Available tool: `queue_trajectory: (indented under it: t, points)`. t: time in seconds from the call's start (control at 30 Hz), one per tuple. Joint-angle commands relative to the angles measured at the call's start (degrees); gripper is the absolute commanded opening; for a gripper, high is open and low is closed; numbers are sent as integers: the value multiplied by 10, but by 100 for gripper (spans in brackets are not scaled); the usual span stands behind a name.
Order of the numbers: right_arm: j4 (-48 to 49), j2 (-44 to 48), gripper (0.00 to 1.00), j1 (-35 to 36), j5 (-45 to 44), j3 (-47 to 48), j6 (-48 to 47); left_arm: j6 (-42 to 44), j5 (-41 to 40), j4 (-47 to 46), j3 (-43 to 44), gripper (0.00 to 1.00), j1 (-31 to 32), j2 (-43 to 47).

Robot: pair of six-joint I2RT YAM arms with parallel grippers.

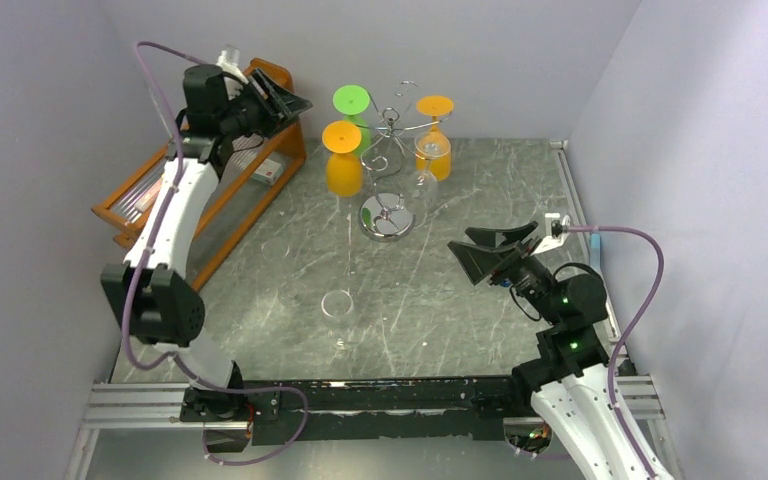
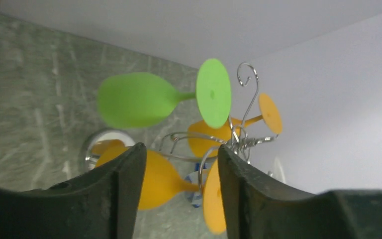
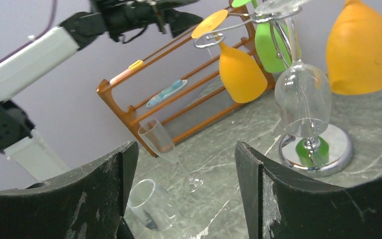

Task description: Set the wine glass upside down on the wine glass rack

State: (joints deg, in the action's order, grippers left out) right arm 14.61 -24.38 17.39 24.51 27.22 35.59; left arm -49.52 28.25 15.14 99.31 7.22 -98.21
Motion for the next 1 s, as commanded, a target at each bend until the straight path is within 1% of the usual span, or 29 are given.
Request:
queue_trajectory:
  t: [0.0, 0.17, 0.27, 0.37, 0.47, 0.53, 0.57, 0.7, 0.77, 0.83, 0.97]
  points:
    - [-42, -16, 75, 3, -13, 20, 19, 115, -63, 62, -46, 63, -13, 100]
    - [-65, -44, 76, 3, -15, 25, 31, 272, -112, 166, -94, 79, -13, 214]
    - [-52, -54, 78, 4, -10, 13, 48, 352, -140, 224, -134, 84, -12, 283]
    - [-37, -66, 79, 3, -7, 2, 57, 379, -159, 246, -190, 91, -6, 355]
    - [-32, -77, 78, 3, -17, 0, 65, 394, -161, 270, -226, 93, -6, 402]
    - [-37, -81, 78, 3, -30, 0, 69, 404, -158, 291, -229, 91, -3, 413]
    - [-44, -83, 77, 4, -38, 3, 68, 406, -161, 299, -229, 88, 1, 416]
    - [-64, -88, 74, 3, -65, 9, 67, 416, -180, 325, -230, 74, 46, 411]
    - [-64, -87, 73, 3, -74, 5, 72, 418, -210, 343, -236, 68, 73, 399]
    - [-62, -85, 73, 3, -85, -1, 77, 417, -227, 363, -247, 58, 93, 387]
    - [-47, -84, 71, 3, -101, -15, 92, 412, -230, 377, -270, 50, 118, 371]
